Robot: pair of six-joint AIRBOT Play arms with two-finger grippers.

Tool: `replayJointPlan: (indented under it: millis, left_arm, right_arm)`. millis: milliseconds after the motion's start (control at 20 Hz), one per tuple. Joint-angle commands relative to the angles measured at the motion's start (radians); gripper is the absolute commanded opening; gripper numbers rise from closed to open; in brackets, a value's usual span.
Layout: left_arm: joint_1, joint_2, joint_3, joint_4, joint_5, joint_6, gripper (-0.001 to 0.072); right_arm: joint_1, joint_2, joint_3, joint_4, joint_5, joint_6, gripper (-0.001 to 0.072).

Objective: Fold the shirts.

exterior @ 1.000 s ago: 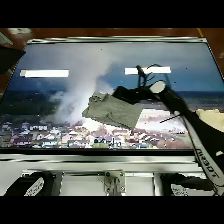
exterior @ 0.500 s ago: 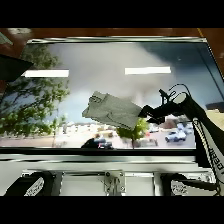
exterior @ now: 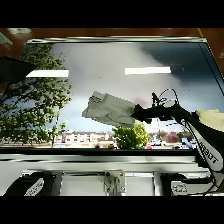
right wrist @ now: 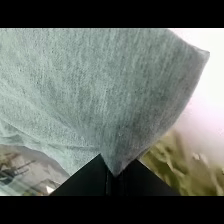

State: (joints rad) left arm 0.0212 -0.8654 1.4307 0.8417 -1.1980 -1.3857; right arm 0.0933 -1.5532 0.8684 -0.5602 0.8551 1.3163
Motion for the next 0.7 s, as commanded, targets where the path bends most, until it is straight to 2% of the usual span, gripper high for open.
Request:
replayJointPlan:
  millis: [0, 100, 200, 300, 450, 650]
  left_arm:
    - [-0.022, 0.0, 0.0, 0.001, 0.0, 0.001, 0.003]
    - [-0.023, 0.0, -0.005, 0.001, 0.0, 0.003, 0.003]
    - [-0.023, 0.0, -0.025, 0.001, 0.0, 0.005, 0.003]
    - [-0.023, 0.002, -0.045, 0.001, -0.01, 0.005, 0.003]
    - [-0.023, 0.004, -0.049, 0.001, -0.045, 0.013, 0.003]
    - [-0.023, 0.011, -0.049, 0.001, -0.045, 0.012, 0.003]
  right_arm:
    - [-0.01, 0.016, 0.0, 0.037, 0.039, -0.084, 0.0055]
    - [-0.051, 0.081, 0.027, 0.029, 0.106, -0.144, 0.0055]
    - [-0.132, 0.173, 0.096, 0.02, 0.165, -0.138, 0.0055]
    - [-0.263, 0.259, 0.193, -0.011, 0.227, -0.081, 0.0055]
    - [-0.526, 0.352, 0.357, -0.153, 0.345, 0.059, 0.0055]
    - [-0.861, 0.409, 0.523, -0.348, 0.537, 0.07, 0.0054]
